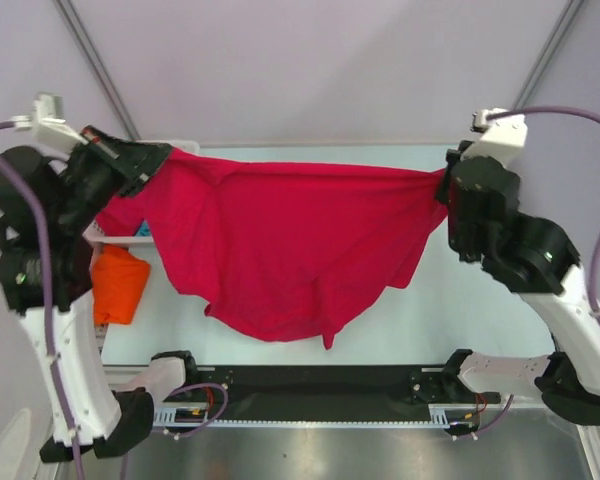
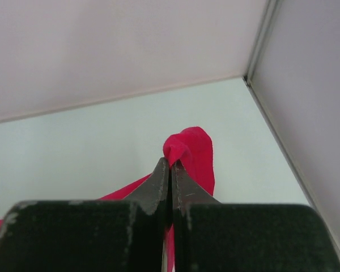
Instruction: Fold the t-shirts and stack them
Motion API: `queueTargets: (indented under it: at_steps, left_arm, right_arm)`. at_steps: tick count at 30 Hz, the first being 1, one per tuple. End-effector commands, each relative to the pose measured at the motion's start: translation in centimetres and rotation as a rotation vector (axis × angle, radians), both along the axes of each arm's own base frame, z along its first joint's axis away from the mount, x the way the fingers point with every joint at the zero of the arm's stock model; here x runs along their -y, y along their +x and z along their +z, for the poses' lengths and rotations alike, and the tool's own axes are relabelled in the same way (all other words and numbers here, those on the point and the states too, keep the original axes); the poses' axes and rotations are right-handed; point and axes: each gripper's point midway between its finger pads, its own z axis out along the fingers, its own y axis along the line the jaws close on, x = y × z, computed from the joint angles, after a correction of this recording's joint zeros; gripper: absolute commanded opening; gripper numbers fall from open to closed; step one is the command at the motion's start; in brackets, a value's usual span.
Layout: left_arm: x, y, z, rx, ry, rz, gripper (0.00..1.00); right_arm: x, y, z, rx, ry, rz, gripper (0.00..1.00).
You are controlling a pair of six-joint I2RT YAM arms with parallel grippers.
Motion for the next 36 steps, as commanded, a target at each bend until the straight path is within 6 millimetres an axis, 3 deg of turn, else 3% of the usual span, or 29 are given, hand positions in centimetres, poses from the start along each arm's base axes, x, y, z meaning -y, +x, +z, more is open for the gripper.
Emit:
queueTargets:
  at_steps: [1, 2, 5, 6, 8, 9, 11, 12, 13, 14, 15, 16, 17, 18, 19, 20, 21, 22, 23, 24, 27, 28, 30, 31, 32, 33, 34, 35, 36]
  left_arm:
    - [-2.1, 8.1, -6.4, -0.158, -0.025, 0.077, 0.01]
    - [-2.3, 9.6, -8.7, -0.213, -0.020, 0.078, 0.01]
    - [-3.2, 14.5, -14.0, -0.326, -0.003, 0.091, 0.01]
    - [-3.4, 16.7, -16.9, -0.399, -0.002, 0.088, 0.01]
    - [-3.9, 19.3, -19.7, -0.460, 0.001, 0.097, 0.01]
    - [-4.1, 21.5, -23.1, -0.539, -0.004, 0.093, 0.01]
    - [-4.1, 23.9, -24.5, -0.572, -0.015, 0.078, 0.00]
    - [-4.2, 25.7, -27.9, -0.650, -0.027, 0.072, 0.00]
    - [-4.0, 27.2, -27.2, -0.631, -0.035, 0.058, 0.00]
    - [-4.0, 28.6, -30.5, -0.708, -0.046, 0.051, 0.00]
    - [-4.0, 29.5, -31.2, -0.722, -0.050, 0.048, 0.00]
    - [-4.2, 30.9, -29.9, -0.688, -0.045, 0.054, 0.00]
    - [-4.3, 31.6, -32.4, -0.753, -0.047, 0.056, 0.00]
    - [-4.4, 32.2, -32.5, -0.753, -0.048, 0.058, 0.00]
    - [-4.5, 33.0, -31.7, -0.728, -0.045, 0.058, 0.01]
    - [-4.4, 33.6, -32.6, -0.740, -0.050, 0.053, 0.04]
    - [-4.5, 33.9, -32.6, -0.734, -0.051, 0.050, 0.07]
    - [-4.3, 34.3, -32.0, -0.711, -0.044, 0.039, 0.27]
    - [-4.4, 34.4, -32.0, -0.706, -0.041, 0.037, 0.40]
    - [-4.3, 34.3, -31.8, -0.703, -0.037, 0.034, 0.61]
    - [-4.2, 33.3, -30.9, -0.683, -0.001, 0.019, 0.99]
    - [-4.1, 32.6, -31.5, -0.695, 0.019, 0.007, 0.99]
    - [-3.5, 30.9, -29.5, -0.658, 0.051, -0.019, 1.00]
    - [-3.2, 29.7, -30.4, -0.686, 0.063, -0.030, 1.00]
    - [-2.7, 28.3, -28.2, -0.645, 0.079, -0.039, 0.99]
    - [-1.9, 27.2, -27.9, -0.638, 0.096, -0.060, 1.00]
    - [-1.3, 25.7, -29.3, -0.670, 0.106, -0.079, 1.00]
    - [-0.7, 23.8, -27.1, -0.624, 0.123, -0.086, 1.00]
    - [0.5, 22.5, -27.0, -0.617, 0.145, -0.110, 1.00]
  right_arm:
    - [-0.6, 4.6, -6.5, -0.195, -0.004, 0.016, 0.00]
    - [-0.6, 6.0, -9.5, -0.268, -0.023, -0.007, 0.00]
    - [-2.0, 8.8, -15.5, -0.398, -0.071, 0.010, 0.00]
    - [-1.9, 9.7, -17.0, -0.430, -0.062, 0.018, 0.00]
    - [-1.8, 11.9, -19.7, -0.471, -0.051, 0.023, 0.00]
    - [-1.5, 13.4, -22.1, -0.530, -0.045, 0.017, 0.00]
    - [-1.5, 15.3, -24.4, -0.579, -0.052, 0.011, 0.00]
    - [-1.4, 16.9, -26.2, -0.621, -0.076, -0.009, 0.00]
    - [-1.7, 17.8, -26.6, -0.626, -0.085, -0.011, 0.00]
    - [-1.6, 18.5, -27.1, -0.638, -0.095, -0.023, 0.00]
    - [-2.1, 20.2, -28.0, -0.651, -0.108, -0.030, 0.00]
    - [-2.2, 20.8, -28.2, -0.655, -0.115, -0.036, 0.00]
    - [-2.3, 21.6, -28.6, -0.656, -0.118, -0.044, 0.00]
    - [-2.6, 22.7, -27.7, -0.630, -0.111, -0.043, 0.00]
    - [-2.8, 23.6, -29.2, -0.656, -0.124, -0.050, 0.00]
    - [-2.8, 24.2, -29.3, -0.659, -0.128, -0.055, 0.00]
    - [-2.8, 24.7, -29.4, -0.658, -0.134, -0.062, 0.00]
    - [-3.0, 25.9, -29.6, -0.654, -0.139, -0.071, 0.00]
    - [-2.6, 26.1, -29.7, -0.662, -0.148, -0.087, 0.02]
    - [-2.6, 26.3, -30.0, -0.673, -0.155, -0.084, 0.21]
    - [-2.5, 26.8, -29.5, -0.673, -0.153, -0.094, 0.50]
    - [-2.5, 26.7, -29.5, -0.672, -0.155, -0.095, 0.55]
    - [-2.3, 26.0, -29.0, -0.667, -0.146, -0.095, 0.61]
    - [-2.2, 25.7, -28.5, -0.656, -0.139, -0.092, 0.62]
    - [-2.0, 24.8, -28.4, -0.662, -0.141, -0.090, 0.62]
    - [-2.1, 24.2, -28.0, -0.653, -0.138, -0.084, 0.63]
    - [-2.2, 23.6, -27.9, -0.649, -0.138, -0.080, 0.63]
    - [-2.2, 22.9, -28.0, -0.653, -0.139, -0.074, 0.63]
    - [-2.1, 21.0, -28.5, -0.669, -0.138, -0.069, 0.63]
